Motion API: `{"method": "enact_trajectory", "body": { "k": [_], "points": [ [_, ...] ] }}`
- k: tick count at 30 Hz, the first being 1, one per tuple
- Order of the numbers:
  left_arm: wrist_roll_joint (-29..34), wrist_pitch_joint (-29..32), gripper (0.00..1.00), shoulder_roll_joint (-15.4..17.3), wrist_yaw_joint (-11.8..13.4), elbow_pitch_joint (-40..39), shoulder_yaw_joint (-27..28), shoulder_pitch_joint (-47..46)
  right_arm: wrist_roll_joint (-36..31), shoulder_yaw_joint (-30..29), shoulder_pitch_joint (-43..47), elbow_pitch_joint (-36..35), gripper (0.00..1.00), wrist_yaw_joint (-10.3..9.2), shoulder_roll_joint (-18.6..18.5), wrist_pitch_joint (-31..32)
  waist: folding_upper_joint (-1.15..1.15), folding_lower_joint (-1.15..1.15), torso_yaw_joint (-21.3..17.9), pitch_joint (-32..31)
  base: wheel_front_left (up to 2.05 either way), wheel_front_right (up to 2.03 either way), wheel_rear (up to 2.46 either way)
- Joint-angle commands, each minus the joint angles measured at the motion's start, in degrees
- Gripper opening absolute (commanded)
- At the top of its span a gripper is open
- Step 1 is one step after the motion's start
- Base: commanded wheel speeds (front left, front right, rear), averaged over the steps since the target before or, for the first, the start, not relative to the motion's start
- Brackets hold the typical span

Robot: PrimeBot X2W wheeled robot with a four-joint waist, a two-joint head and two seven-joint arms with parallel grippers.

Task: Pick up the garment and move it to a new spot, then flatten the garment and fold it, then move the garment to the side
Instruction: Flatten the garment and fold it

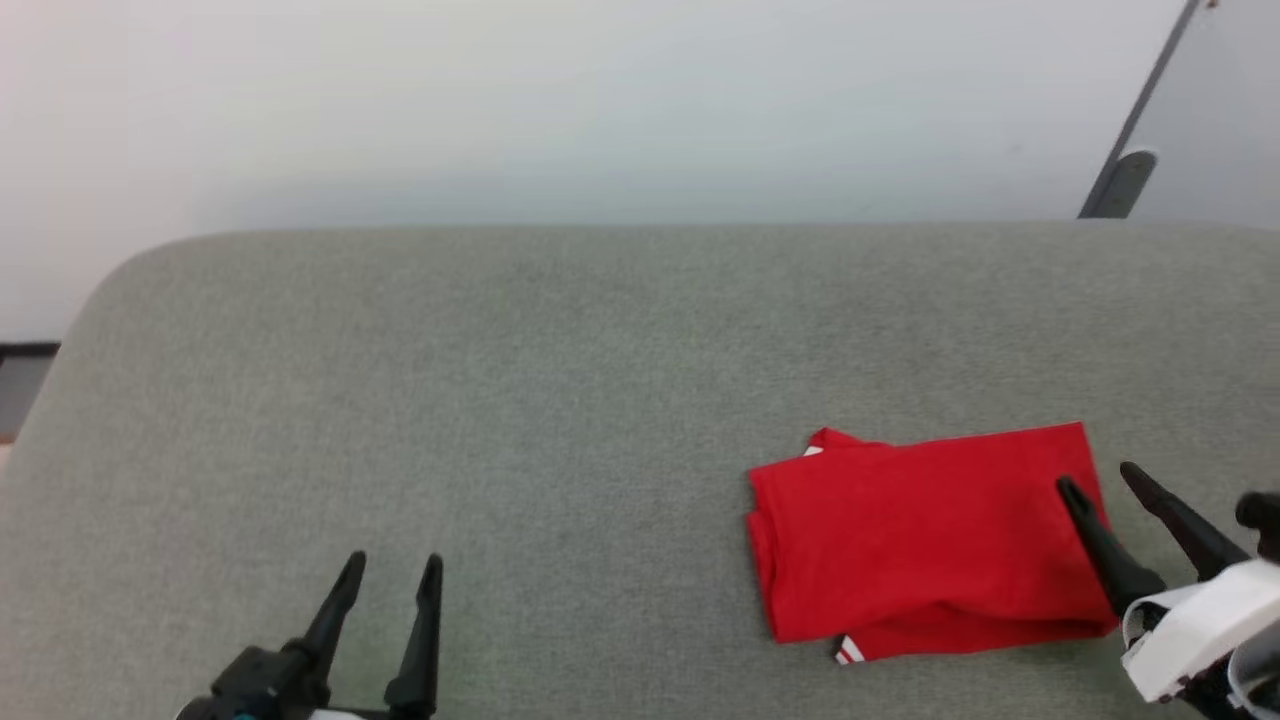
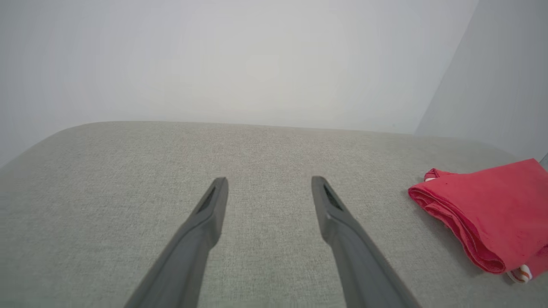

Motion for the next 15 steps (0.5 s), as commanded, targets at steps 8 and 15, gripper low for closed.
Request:
{"method": "enact_trajectory", "body": {
  "k": [8,15],
  "points": [
    [-0.1,0.0,1.00,0.0,-0.1,-1.3,3.5,4.1,-4.8,-6.0,3.0,3.5,1.00,-0.08,6.9,-7.5,0.00,0.00,-2.3,-3.8,0.00,0.00,0.00],
    [0.1,0.0,1.00,-0.1,-0.1,-4.2,5.1,7.5,-13.0,-16.1,10.5,-4.0,1.00,-0.08,11.7,-7.7,0.00,0.00,-1.2,-4.6,0.00,0.00,0.00]
  ]
}}
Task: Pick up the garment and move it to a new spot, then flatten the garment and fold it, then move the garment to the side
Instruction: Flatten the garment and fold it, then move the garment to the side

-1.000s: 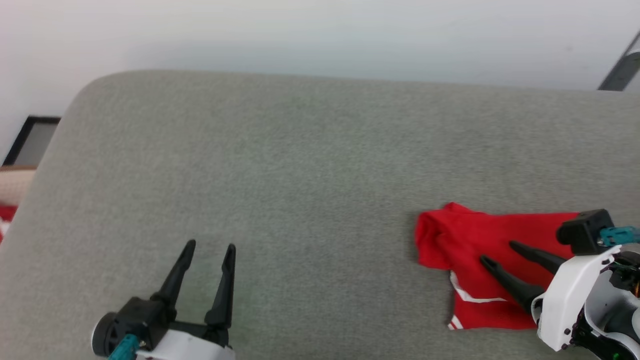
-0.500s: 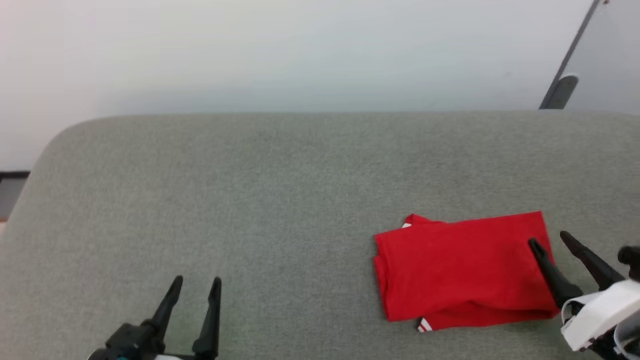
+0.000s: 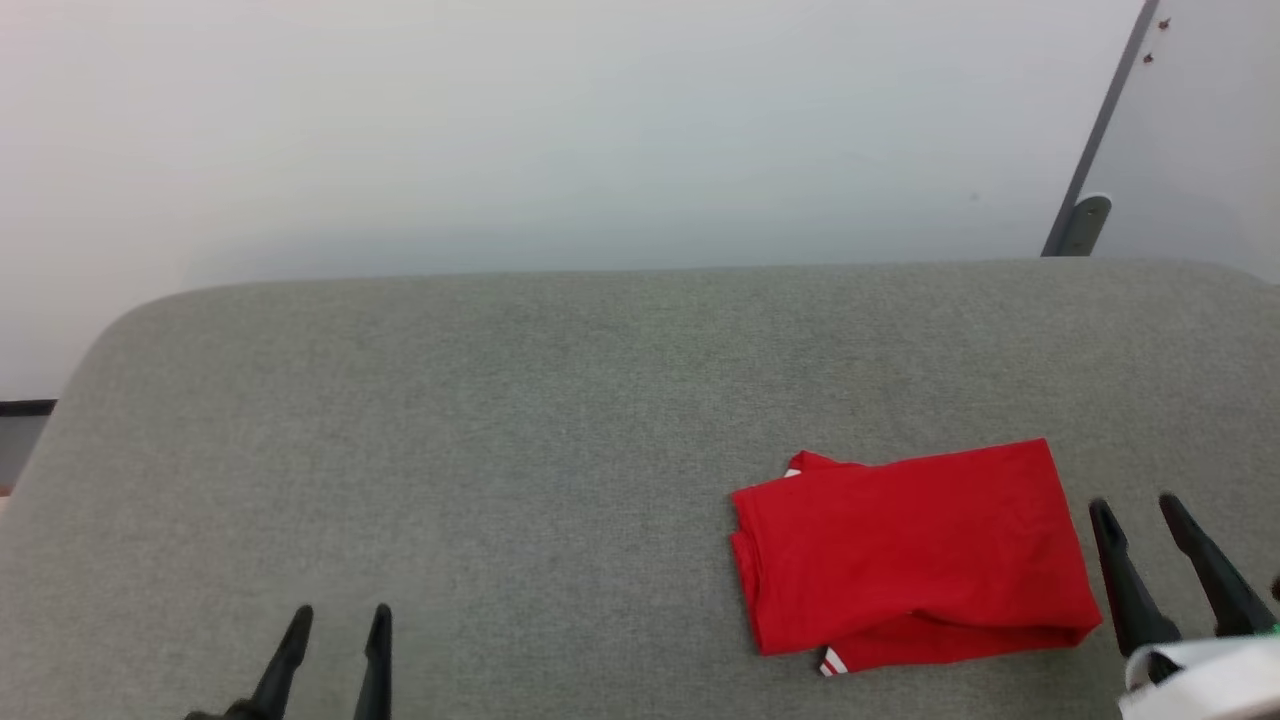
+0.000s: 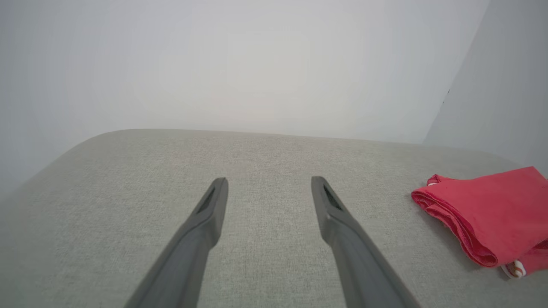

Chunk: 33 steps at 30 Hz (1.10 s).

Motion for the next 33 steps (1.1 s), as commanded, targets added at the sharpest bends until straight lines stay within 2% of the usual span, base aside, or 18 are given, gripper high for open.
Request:
{"method": "enact_trajectory", "body": {
  "k": [1,10,18,24,29,33],
  "points": [
    [0.1,0.0,1.00,0.2,-0.1,-0.7,0.2,1.2,-1.6,-1.4,1.9,-1.4,1.00,-0.09,0.3,-0.2,0.00,0.00,0.6,-0.4,0.00,0.00,0.00],
    [1.0,0.0,1.00,-2.2,-0.1,-6.2,1.4,6.4,-6.1,-8.1,11.0,-7.8,1.00,-0.09,2.8,-0.3,0.00,0.00,1.9,-0.2,0.00,0.00,0.00],
    [0.6,0.0,1.00,-2.9,-0.1,-6.0,1.3,5.2,-7.9,-9.0,12.3,-9.8,1.00,-0.09,4.8,0.7,0.00,0.00,2.3,-0.3,0.00,0.00,0.00],
    [0.5,0.0,1.00,-2.8,-0.1,-5.9,1.2,4.8,-8.6,-8.4,11.2,-10.6,1.00,-0.09,4.7,2.0,0.00,0.00,2.3,-0.3,0.00,0.00,0.00],
    [0.3,0.0,1.00,-3.0,-0.1,-6.0,0.9,4.0,-7.2,-7.9,7.8,-10.0,1.00,-0.09,2.9,8.6,0.00,0.00,1.9,0.3,0.00,0.00,0.00],
    [0.7,0.0,1.00,-2.5,-0.1,-6.2,0.6,2.5,-7.9,-4.9,3.5,-7.1,1.00,-0.09,-2.6,21.0,0.00,0.00,1.3,1.3,0.00,0.00,0.00]
  ]
}}
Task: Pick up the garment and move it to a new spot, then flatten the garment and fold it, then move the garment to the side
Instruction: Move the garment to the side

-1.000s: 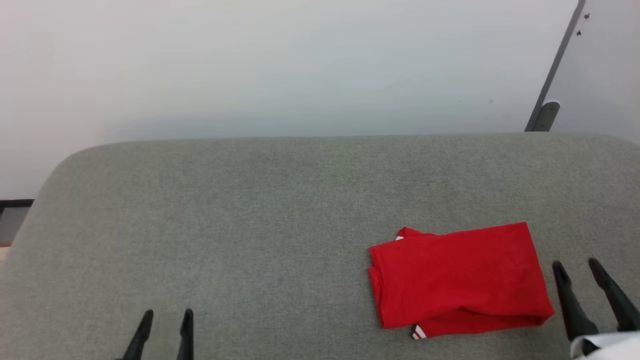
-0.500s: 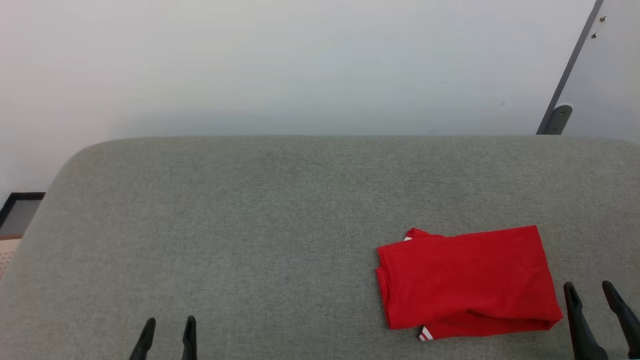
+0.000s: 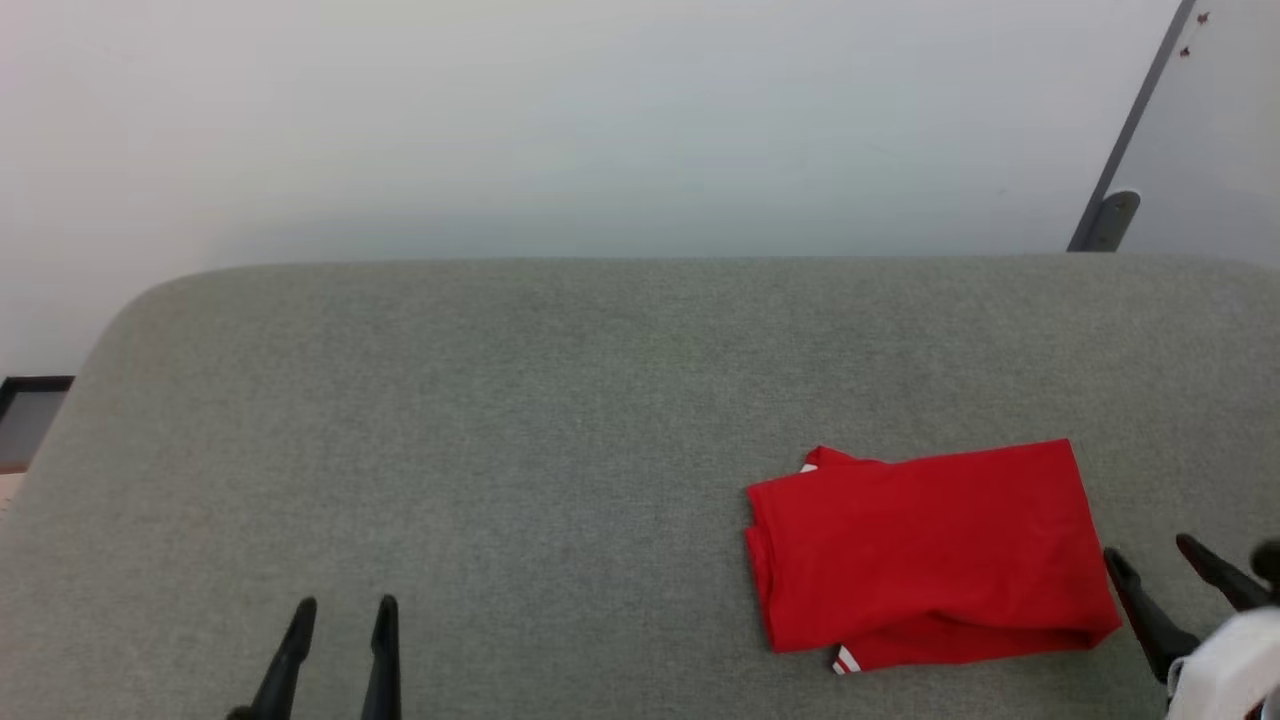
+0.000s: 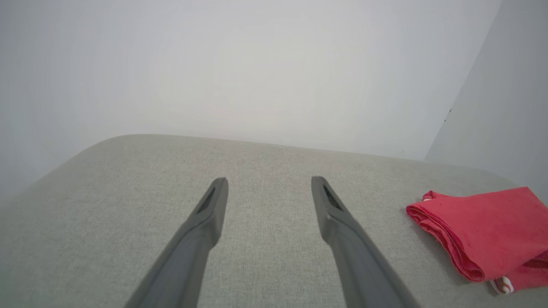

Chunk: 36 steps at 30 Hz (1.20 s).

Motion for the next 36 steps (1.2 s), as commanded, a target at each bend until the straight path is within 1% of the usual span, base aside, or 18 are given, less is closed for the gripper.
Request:
{"method": "enact_trajectory", "body": {
  "k": [1,4,6,8,11,12,16,20,26,27,28,29,32,36],
  "points": [
    [0.2,0.0,1.00,0.2,-0.1,-0.1,-0.2,-0.7,0.3,1.0,-1.3,0.4,1.00,-0.09,-0.9,2.1,0.00,0.00,-0.5,0.6,0.00,0.00,0.00],
    [0.2,0.0,1.00,0.8,-0.1,0.1,-0.9,-2.1,3.2,4.2,-5.7,1.7,1.00,-0.09,-4.6,11.7,0.00,0.00,-1.0,1.8,0.00,0.00,0.00],
    [0.3,0.0,1.00,1.0,-0.1,0.2,-1.8,-3.7,5.7,5.0,-8.8,2.8,1.00,-0.09,-6.4,17.1,0.00,0.00,-1.2,3.2,0.00,0.00,0.00],
    [0.5,0.0,1.00,1.1,-0.1,0.2,-2.4,-5.1,8.1,6.5,-11.9,3.9,1.00,-0.09,-7.4,22.6,0.00,0.00,-1.5,4.9,0.00,0.00,0.00],
    [0.6,0.0,1.00,0.9,-0.1,0.3,-3.3,-7.8,11.0,7.3,-16.8,6.2,1.00,-0.09,-8.1,28.5,0.00,0.00,-1.6,7.8,0.00,0.00,0.00],
    [0.7,0.0,1.00,0.7,-0.1,0.5,-3.6,-8.9,11.3,8.0,-18.5,7.0,1.00,-0.09,-8.0,29.6,0.00,0.00,-1.6,8.8,0.00,0.00,0.00],
    [1.0,0.0,1.00,0.2,-0.1,1.2,-4.7,-12.7,12.0,10.4,-24.8,12.6,1.00,-0.09,-5.6,31.6,0.00,0.00,-1.8,12.6,0.00,0.00,0.00],
    [1.0,0.0,1.00,0.1,-0.1,2.1,-6.3,-16.1,12.5,14.5,-28.9,18.0,1.00,-0.09,-5.2,33.7,0.00,0.00,-1.2,15.4,0.00,0.00,0.00],
    [1.0,0.0,1.00,0.4,-0.1,3.3,-7.0,-19.3,14.7,19.2,-31.0,22.4,1.00,-0.11,-5.2,31.6,0.00,0.00,-1.2,18.0,0.00,0.00,0.00],
    [1.0,0.0,1.00,0.5,-0.1,3.5,-7.2,-19.6,15.1,20.0,-31.2,22.7,0.74,-0.11,-5.3,31.0,0.00,0.00,-1.4,18.2,0.00,0.00,0.00],
    [1.0,0.0,1.00,0.5,-0.1,3.7,-7.4,-20.0,15.8,20.4,-31.4,23.0,0.02,-0.12,-5.4,30.2,0.00,0.00,-1.5,18.5,0.00,0.00,0.00],
    [0.8,0.0,1.00,0.6,-0.1,3.8,-7.6,-20.4,16.4,20.9,-31.7,23.3,0.00,-0.15,-5.5,29.4,0.00,0.00,-1.7,18.7,0.00,0.00,0.00],
    [0.6,0.0,1.00,1.3,-0.1,4.2,-8.1,-21.6,18.6,21.8,-32.7,23.2,0.00,-0.16,-6.4,26.6,0.00,0.00,-2.5,19.3,0.00,0.00,0.00],
    [0.5,0.0,1.00,2.5,-0.1,4.5,-9.4,-23.6,21.0,20.3,-33.9,23.3,0.00,-0.24,-9.1,21.4,0.00,0.00,-4.2,20.0,0.00,0.00,0.00]
  ]
}}
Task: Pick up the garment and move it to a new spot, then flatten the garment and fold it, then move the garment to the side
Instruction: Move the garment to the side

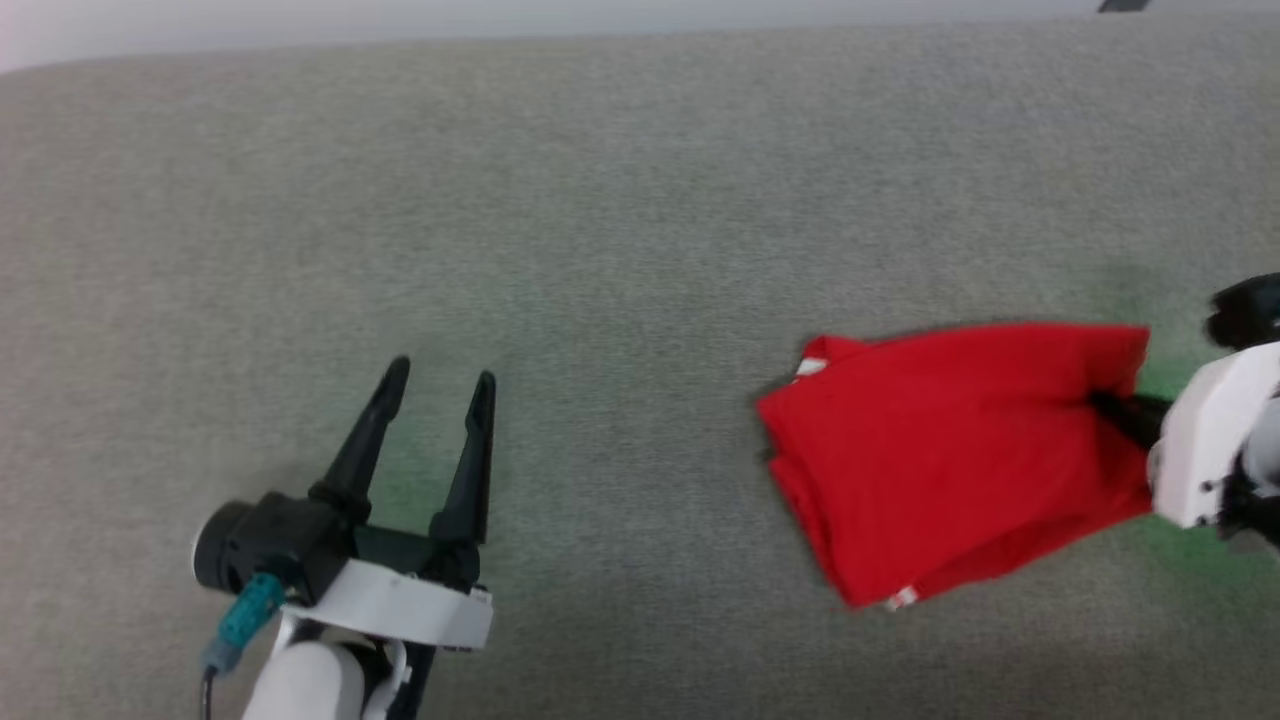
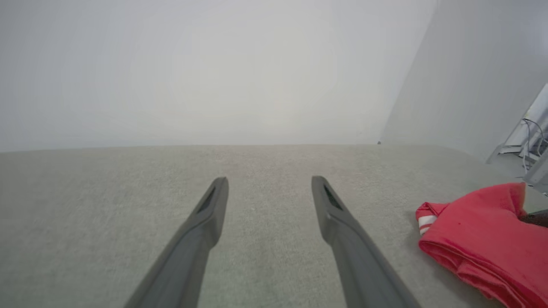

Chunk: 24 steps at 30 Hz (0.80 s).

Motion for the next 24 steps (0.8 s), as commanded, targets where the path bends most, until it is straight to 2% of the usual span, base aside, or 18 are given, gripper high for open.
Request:
{"method": "enact_trajectory", "body": {
  "k": [1,6,10,14,20,24],
  "points": [
    [-0.1,0.0,1.00,0.6,-0.1,0.0,-0.1,-1.3,0.7,-0.8,0.2,1.4,0.00,-0.42,-1.8,-0.9,0.00,0.00,-1.6,0.8,0.00,0.00,0.00],
    [0.5,0.0,1.00,3.1,-0.1,-0.5,-2.7,-5.9,2.4,-4.6,-1.3,2.4,0.00,-0.29,-5.2,-6.2,0.00,0.00,-5.8,3.8,0.00,0.00,0.00],
    [0.6,0.0,1.00,5.8,-0.1,-0.2,-6.0,-12.8,2.7,-7.8,-2.8,5.3,0.00,-0.29,-7.8,-10.4,0.00,0.00,-9.2,7.4,0.00,0.00,0.00],
    [-0.4,0.0,1.00,8.7,-0.1,-0.5,-10.4,-21.2,2.0,-10.9,-5.8,9.8,0.00,-0.29,-9.0,-15.1,0.00,0.00,-11.8,11.6,0.00,0.00,0.00],
    [-0.4,0.0,1.00,10.5,-0.1,1.2,-15.8,-33.2,-1.0,-12.1,-12.9,17.4,0.00,-0.29,-9.9,-21.5,0.00,0.00,-12.6,16.9,0.00,0.00,0.00],
    [-0.3,0.0,1.00,11.4,-0.1,2.4,-17.9,-38.4,-3.7,-11.2,-18.8,22.2,0.00,-0.29,-8.9,-24.9,0.00,0.00,-12.7,18.9,0.00,0.00,0.00]
  ]
}}
